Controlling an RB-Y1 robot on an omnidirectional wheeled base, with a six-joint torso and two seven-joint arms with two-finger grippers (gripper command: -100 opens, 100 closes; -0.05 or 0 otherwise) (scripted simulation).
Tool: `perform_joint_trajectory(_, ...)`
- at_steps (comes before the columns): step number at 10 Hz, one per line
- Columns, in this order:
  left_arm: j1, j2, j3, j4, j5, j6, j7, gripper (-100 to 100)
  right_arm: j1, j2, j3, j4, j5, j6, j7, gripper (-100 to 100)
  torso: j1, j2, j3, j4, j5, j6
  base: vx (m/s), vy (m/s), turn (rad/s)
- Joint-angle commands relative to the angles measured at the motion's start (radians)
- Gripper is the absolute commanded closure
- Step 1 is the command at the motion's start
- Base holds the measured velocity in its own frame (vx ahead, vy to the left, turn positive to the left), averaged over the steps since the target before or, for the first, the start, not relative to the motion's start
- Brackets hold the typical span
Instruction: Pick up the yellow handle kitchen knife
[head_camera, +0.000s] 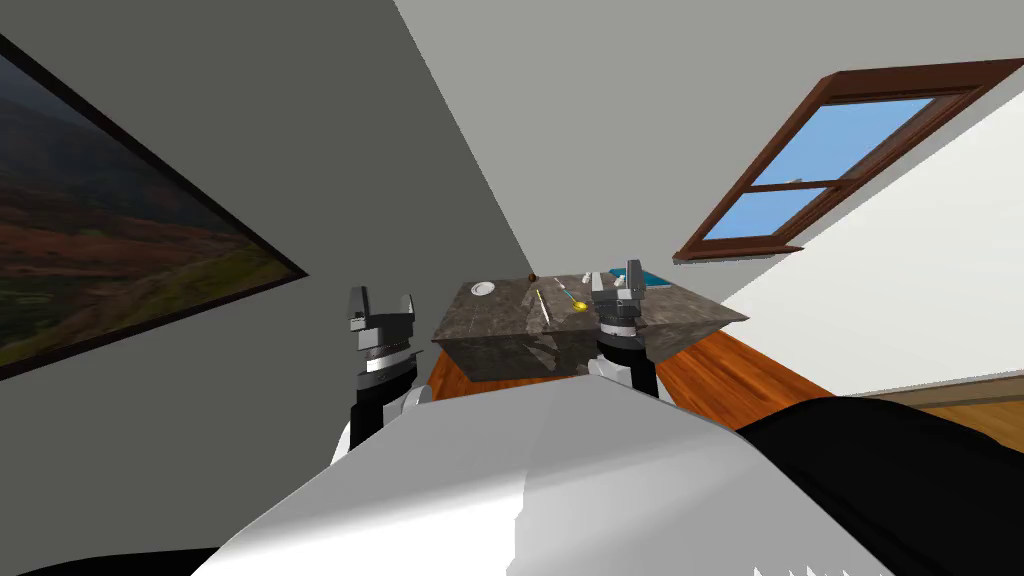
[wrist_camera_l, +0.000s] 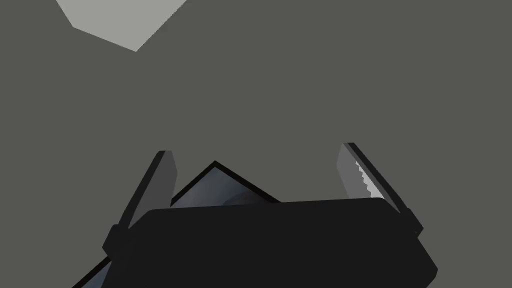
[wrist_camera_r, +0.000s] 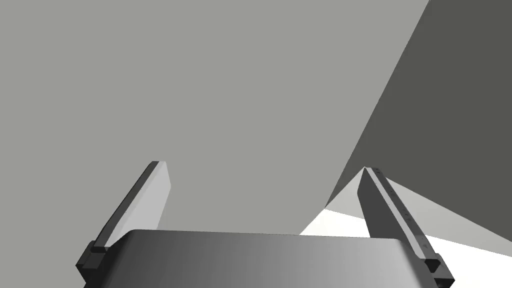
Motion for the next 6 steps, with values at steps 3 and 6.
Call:
perform_joint_trajectory(3, 0.000, 0.000, 0.000, 0.000, 0.000, 0.000, 0.000, 0, 0.071, -0.074, 0.019, 0.003, 0.016, 0.000, 0.038, -100, 0.003, 0.003, 0.002, 0.001, 0.001, 0.000, -0.043, 0.043, 0.185)
perform_joint_trajectory(6, 0.000, 0.000, 0.000, 0.000, 0.000, 0.000, 0.000, 0, 0.157, -0.149, 0.036, 0.014, 0.047, 0.000, 0.087, -100, 0.004, 0.006, 0.003, 0.001, 0.001, 0.000, -0.078, 0.059, 0.238)
